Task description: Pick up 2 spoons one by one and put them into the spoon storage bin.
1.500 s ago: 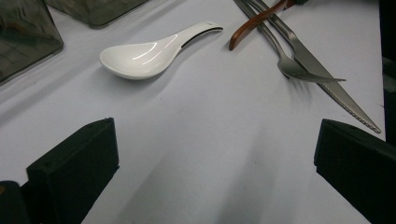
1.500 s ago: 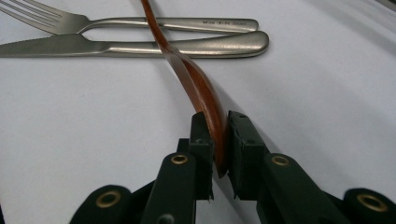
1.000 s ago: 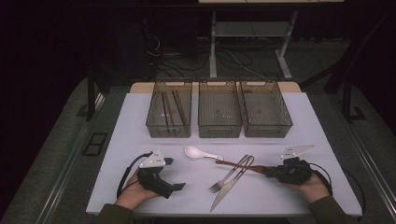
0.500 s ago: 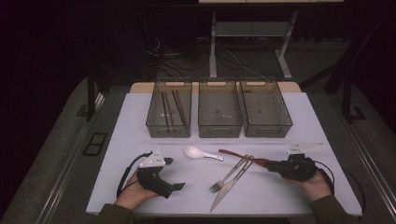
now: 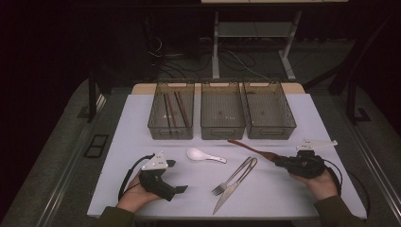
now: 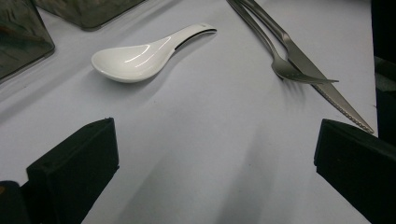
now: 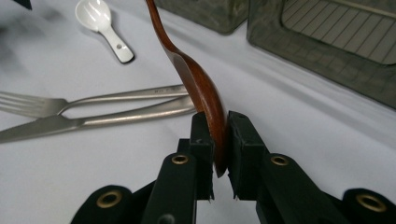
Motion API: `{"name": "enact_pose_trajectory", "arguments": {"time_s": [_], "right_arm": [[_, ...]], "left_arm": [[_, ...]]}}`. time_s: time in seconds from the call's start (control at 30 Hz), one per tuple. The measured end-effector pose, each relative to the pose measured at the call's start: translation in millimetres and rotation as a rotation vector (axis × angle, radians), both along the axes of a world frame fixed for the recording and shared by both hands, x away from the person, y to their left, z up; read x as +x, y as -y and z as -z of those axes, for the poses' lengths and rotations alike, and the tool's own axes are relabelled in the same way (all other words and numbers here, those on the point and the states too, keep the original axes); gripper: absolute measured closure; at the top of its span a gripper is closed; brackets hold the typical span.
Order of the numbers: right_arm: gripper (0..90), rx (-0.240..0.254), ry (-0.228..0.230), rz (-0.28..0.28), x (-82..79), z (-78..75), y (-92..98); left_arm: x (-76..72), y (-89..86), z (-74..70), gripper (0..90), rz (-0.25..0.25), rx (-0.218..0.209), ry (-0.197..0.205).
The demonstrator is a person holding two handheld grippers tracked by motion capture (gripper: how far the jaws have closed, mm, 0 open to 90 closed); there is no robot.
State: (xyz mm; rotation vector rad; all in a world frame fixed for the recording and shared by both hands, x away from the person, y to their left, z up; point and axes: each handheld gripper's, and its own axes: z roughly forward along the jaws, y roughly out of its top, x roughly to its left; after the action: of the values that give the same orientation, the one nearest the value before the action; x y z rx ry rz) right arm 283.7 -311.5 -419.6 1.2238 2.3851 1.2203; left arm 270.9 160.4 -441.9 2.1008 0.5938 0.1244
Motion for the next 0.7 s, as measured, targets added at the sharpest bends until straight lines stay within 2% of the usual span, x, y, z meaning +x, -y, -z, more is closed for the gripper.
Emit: {"name": "enact_pose_trajectory", "arguments": {"time_s": [0.33,0.53,0.7], "right_arm": [[81.1,0.035,0.016,0.070,9.4,-10.8,1.5],[81.0,0.020,0.030,0.111,15.4,-18.8,-2.3],[81.0,0.022,0.040,0.122,19.3,-25.0,-6.8]], "left_arm": [[0.3,0.9,0.6,0.0,0.001,0.001,-0.003],[0.7,0.8,0.8,0.0,0.003,0.004,-0.002],[0.9,1.0,1.0,0.0,0.005,0.008,-0.002]]}}
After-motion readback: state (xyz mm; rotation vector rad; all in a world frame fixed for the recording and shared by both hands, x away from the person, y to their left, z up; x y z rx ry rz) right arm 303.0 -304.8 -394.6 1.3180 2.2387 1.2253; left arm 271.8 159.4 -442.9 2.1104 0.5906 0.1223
